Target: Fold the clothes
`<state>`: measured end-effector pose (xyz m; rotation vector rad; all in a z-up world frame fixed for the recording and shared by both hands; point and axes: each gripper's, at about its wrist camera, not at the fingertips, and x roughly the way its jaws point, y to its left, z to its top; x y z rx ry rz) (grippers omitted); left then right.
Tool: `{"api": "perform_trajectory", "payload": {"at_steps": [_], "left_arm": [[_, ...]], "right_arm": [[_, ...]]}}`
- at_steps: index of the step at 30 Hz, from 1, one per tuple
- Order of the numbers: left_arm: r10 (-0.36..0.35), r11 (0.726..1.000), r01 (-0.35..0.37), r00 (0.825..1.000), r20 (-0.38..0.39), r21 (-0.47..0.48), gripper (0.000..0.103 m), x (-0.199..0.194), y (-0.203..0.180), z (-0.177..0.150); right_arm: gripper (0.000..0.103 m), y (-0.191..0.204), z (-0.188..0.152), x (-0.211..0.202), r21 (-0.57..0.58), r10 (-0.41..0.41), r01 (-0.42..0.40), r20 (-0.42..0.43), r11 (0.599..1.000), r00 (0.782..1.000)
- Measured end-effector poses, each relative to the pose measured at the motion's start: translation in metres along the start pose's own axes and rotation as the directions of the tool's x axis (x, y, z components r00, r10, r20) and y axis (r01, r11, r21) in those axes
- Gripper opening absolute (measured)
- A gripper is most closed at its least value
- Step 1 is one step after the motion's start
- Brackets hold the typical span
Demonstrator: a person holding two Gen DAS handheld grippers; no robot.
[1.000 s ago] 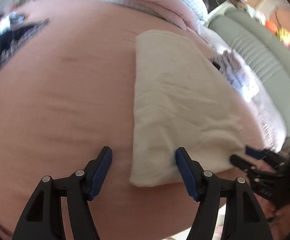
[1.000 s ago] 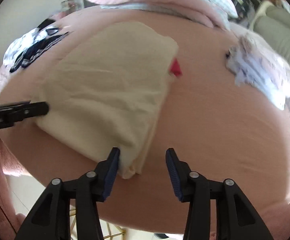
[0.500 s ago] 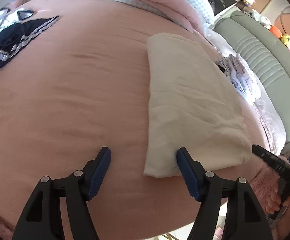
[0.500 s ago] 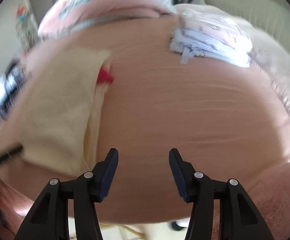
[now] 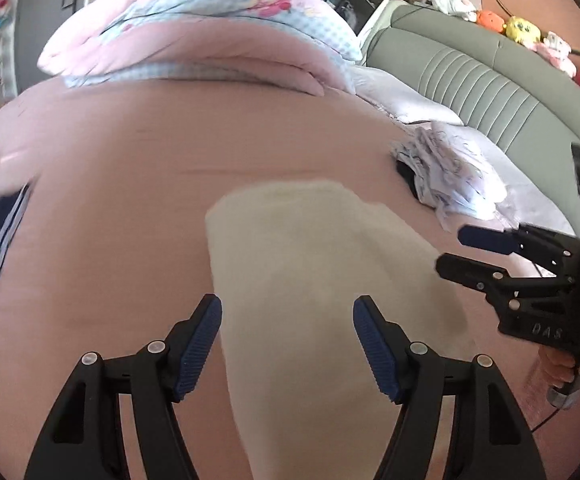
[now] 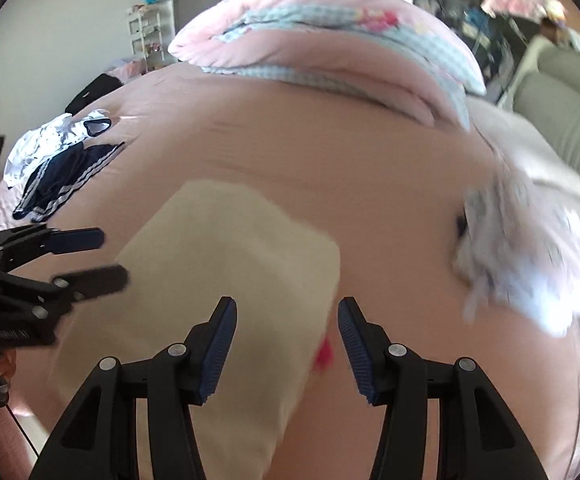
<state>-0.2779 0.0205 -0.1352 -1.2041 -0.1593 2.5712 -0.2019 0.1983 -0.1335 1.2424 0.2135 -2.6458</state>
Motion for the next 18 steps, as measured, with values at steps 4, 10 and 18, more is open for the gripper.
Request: {"api": "perform_trajectory", "payload": {"at_steps": [4, 10, 18], "left_arm": [[0.009, 1.000, -0.009, 1.000, -0.004, -0.026, 0.066, 0.034, 0.010, 0.021], [0.079, 0.988, -0.086, 0.995, -0.061, -0.129, 0.077, 0.065, 0.053, 0.006], [0.168, 0.970, -0.143, 0.978, 0.120, -0.195, 0.077, 0.023, 0.048, 0.018]], "right_arm": [[0.052, -0.007, 0.023, 0.042, 0.000, 0.015, -0.015, -0.022, 1.000, 1.000], [0.052, -0.035, 0.019, 0.080, 0.081, 0.049, -0.045, -0.046, 0.996, 0.998], [0.052, -0.067, 0.022, 0.082, 0.236, 0.007, -0.010, 0.014, 0.972, 1.000]]}}
